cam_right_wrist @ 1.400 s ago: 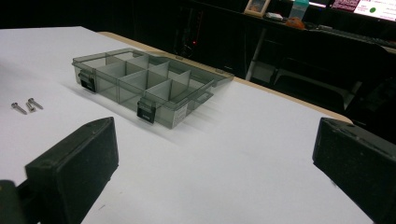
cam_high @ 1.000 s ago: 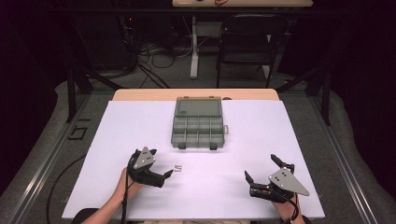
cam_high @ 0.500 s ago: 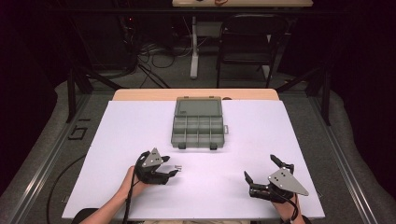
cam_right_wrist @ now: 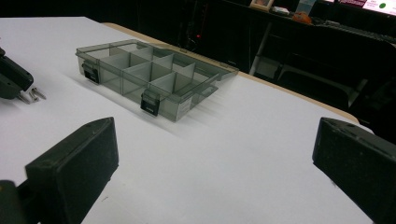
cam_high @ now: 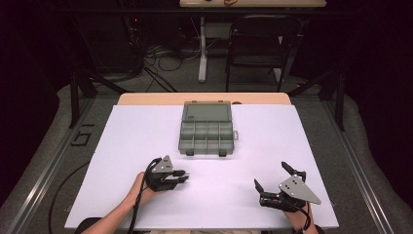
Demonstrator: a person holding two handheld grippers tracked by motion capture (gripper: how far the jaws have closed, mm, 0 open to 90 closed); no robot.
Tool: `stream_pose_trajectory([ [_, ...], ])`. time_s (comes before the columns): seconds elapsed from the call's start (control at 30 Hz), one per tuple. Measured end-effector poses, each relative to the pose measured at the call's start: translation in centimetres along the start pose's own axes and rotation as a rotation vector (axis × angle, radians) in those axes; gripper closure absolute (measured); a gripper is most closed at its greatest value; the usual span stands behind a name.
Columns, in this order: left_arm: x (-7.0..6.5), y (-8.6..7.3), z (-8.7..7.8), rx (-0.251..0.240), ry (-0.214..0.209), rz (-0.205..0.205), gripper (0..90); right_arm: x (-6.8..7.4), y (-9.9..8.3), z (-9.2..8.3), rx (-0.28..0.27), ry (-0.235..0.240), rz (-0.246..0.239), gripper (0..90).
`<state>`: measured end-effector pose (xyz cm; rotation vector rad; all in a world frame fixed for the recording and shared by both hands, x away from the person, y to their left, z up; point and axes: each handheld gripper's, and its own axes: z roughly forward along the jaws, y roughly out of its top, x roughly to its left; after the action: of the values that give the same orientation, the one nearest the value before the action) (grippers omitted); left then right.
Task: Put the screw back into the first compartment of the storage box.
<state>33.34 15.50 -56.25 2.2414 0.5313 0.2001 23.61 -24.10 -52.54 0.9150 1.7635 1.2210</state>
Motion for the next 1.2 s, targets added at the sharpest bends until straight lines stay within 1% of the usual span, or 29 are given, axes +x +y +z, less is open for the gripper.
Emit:
stream_pose_trajectory([
  [0.1, 0.2, 0.0, 0.4, 0.019, -0.006, 0.002, 77.8, 0.0, 0.0, 0.0, 0.001, 0.001, -0.003, 0.0],
  [0.23, 0.3, -0.1, 0.4, 0.015, -0.015, 0.002, 84.7, 0.0, 0.0, 0.0, 0.009, 0.002, -0.004, 0.0],
  [0.33, 0.3, -0.1, 0.4, 0.014, -0.022, 0.009, 86.0, 0.0, 0.0, 0.0, 0.006, 0.0, -0.005, 0.0],
  [0.37, 0.3, -0.1, 0.4, 0.008, -0.032, 0.007, 86.0, 0.0, 0.0, 0.0, 0.006, 0.001, -0.005, 0.0],
  [0.43, 0.3, 0.0, 0.4, 0.013, -0.033, 0.022, 87.4, 0.1, 0.0, 0.0, 0.008, 0.003, -0.005, 0.0],
  [0.67, 0.2, 0.1, 0.1, 0.009, -0.041, 0.035, 87.4, 0.0, 0.0, 0.1, 0.009, 0.002, -0.005, 0.0],
  [0.73, 0.2, 0.2, -0.2, -0.003, -0.032, 0.029, 87.4, 0.0, 0.0, 0.0, 0.01, 0.001, -0.006, 0.0],
  [0.8, 0.3, 0.3, -0.4, 0.0, -0.031, 0.033, 87.4, 0.0, 0.0, 0.0, 0.01, -0.001, -0.008, 0.0],
  [0.83, 0.4, 0.3, -0.5, -0.007, -0.025, 0.033, 87.4, 0.0, 0.0, 0.0, 0.011, 0.002, -0.006, 0.0],
  [0.9, 0.7, 0.5, -0.9, -0.011, -0.014, 0.027, 87.4, 0.0, 0.0, 0.0, 0.011, 0.001, -0.008, 0.0],
  [1.0, 0.8, 0.5, -1.1, -0.017, -0.012, 0.017, 87.4, 0.1, 0.0, 0.0, 0.009, 0.0, -0.007, 0.0],
  [1.03, 1.0, 0.6, -1.5, -0.02, -0.002, 0.021, 87.4, 0.0, 0.0, 0.0, 0.009, 0.0, -0.007, 0.0],
  [1.13, 1.2, 0.7, -1.7, -0.021, 0.003, 0.016, 87.4, 0.0, 0.0, 0.0, 0.009, 0.001, -0.007, 0.0],
  [1.2, 1.8, 1.2, -2.3, -0.032, 0.012, 0.013, 87.4, 0.1, 0.0, 0.1, 0.011, 0.005, -0.007, 0.0],
])
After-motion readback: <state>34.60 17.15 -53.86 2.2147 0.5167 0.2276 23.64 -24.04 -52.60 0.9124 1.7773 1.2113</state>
